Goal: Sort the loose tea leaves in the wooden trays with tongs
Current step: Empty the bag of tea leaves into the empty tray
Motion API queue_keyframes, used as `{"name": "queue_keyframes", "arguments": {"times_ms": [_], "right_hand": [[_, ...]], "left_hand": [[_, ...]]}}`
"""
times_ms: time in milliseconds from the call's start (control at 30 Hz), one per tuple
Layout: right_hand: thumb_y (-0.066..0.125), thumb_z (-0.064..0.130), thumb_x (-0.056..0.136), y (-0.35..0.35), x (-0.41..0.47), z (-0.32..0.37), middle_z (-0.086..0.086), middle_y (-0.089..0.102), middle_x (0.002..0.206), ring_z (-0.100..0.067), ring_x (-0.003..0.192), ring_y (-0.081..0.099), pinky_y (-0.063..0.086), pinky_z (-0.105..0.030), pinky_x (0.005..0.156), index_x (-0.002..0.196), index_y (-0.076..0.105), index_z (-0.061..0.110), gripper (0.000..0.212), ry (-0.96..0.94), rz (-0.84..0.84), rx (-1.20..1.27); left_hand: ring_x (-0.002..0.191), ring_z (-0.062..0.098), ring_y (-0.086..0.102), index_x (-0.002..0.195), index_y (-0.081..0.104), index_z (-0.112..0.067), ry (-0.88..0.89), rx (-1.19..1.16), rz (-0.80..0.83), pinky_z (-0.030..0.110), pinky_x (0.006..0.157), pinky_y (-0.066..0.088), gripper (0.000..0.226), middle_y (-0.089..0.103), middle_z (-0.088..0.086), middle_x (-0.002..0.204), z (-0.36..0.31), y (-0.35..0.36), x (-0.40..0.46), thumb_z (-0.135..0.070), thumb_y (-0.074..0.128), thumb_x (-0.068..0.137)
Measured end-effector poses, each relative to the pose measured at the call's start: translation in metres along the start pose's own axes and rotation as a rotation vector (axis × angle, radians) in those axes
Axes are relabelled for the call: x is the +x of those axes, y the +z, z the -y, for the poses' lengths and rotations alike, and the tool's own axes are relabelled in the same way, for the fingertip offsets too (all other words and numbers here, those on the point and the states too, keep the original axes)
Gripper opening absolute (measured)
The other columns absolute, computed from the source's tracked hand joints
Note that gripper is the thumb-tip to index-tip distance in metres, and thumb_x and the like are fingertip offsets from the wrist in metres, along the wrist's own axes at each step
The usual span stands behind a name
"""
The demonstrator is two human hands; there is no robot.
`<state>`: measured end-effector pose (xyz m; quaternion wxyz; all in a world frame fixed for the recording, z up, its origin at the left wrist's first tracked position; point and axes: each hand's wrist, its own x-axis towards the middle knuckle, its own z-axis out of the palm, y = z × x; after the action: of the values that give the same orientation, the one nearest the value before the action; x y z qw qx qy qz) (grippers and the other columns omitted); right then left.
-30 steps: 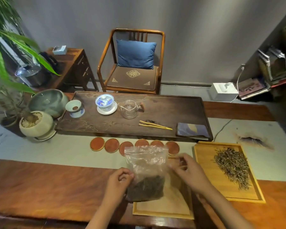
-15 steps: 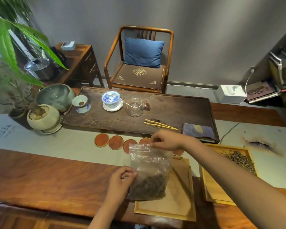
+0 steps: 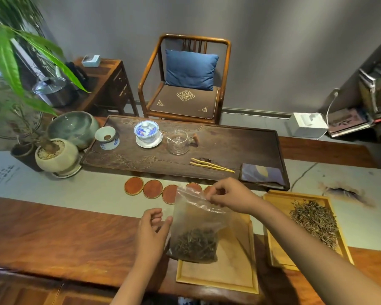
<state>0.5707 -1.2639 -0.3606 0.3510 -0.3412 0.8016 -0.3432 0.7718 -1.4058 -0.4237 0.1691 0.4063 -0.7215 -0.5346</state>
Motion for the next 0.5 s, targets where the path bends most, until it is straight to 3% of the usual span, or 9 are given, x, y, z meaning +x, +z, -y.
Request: {"name": "queue_keyframes", "arguments": {"times_ms": [67,133,267,367,433,500], "right_hand": [[0.069,0.015,0.083,0.008,-0.009,-0.002,0.004,0.072,0.077,-0.01,0.072,0.067,0.057,-0.024,0.064,0.08,0.076,0.018,0.008,0.057,-0.087,0.081],[0.072,0.014,0.081,0.02,-0.018,-0.004,0.004,0.072,0.076,-0.007,0.069,0.065,0.054,-0.019,0.062,0.08,0.076,0.016,0.005,0.11,-0.167,0.214],[0.074,0.015,0.079,0.046,-0.034,-0.003,0.002,0.068,0.068,-0.004,0.062,0.061,0.05,-0.018,0.058,0.076,0.072,0.016,0.004,0.215,-0.259,0.432],[0.074,0.015,0.079,0.056,-0.042,-0.001,0.007,0.062,0.06,0.0,0.053,0.056,0.044,-0.015,0.051,0.074,0.067,0.016,0.008,0.235,-0.284,0.522],[0.074,0.017,0.079,0.059,-0.046,0.0,0.004,0.064,0.066,-0.004,0.059,0.058,0.047,-0.018,0.056,0.076,0.066,0.016,0.009,0.249,-0.276,0.559],[0.072,0.022,0.081,0.058,-0.049,0.002,-0.005,0.067,0.077,-0.015,0.073,0.064,0.053,-0.029,0.07,0.081,0.065,0.015,0.01,0.258,-0.217,0.6]], "left_hand": [[0.08,0.014,0.063,0.092,0.059,-0.023,0.067,0.02,0.002,0.028,0.067,0.053,0.014,0.063,-0.002,0.09,-0.014,0.003,0.0,-0.021,0.07,0.084],[0.072,0.014,0.062,0.079,0.061,-0.024,0.128,0.014,0.107,0.026,0.061,0.05,0.01,0.065,-0.005,0.076,-0.028,0.01,-0.001,-0.023,0.067,0.086],[0.054,0.006,0.06,0.071,0.065,-0.018,0.1,0.016,0.347,0.017,0.057,0.048,0.028,0.064,-0.004,0.059,-0.053,0.035,-0.004,-0.032,0.054,0.093],[0.05,0.004,0.057,0.07,0.062,-0.016,0.022,0.027,0.437,0.014,0.055,0.046,0.038,0.059,-0.005,0.054,-0.057,0.048,-0.003,-0.04,0.048,0.095],[0.049,0.002,0.057,0.071,0.06,-0.014,-0.002,-0.005,0.459,0.012,0.055,0.047,0.037,0.058,-0.006,0.053,-0.055,0.052,-0.004,-0.037,0.045,0.097],[0.05,0.001,0.057,0.073,0.06,-0.013,-0.006,-0.054,0.467,0.012,0.054,0.046,0.036,0.058,-0.007,0.054,-0.055,0.053,-0.006,-0.033,0.044,0.098]]}}
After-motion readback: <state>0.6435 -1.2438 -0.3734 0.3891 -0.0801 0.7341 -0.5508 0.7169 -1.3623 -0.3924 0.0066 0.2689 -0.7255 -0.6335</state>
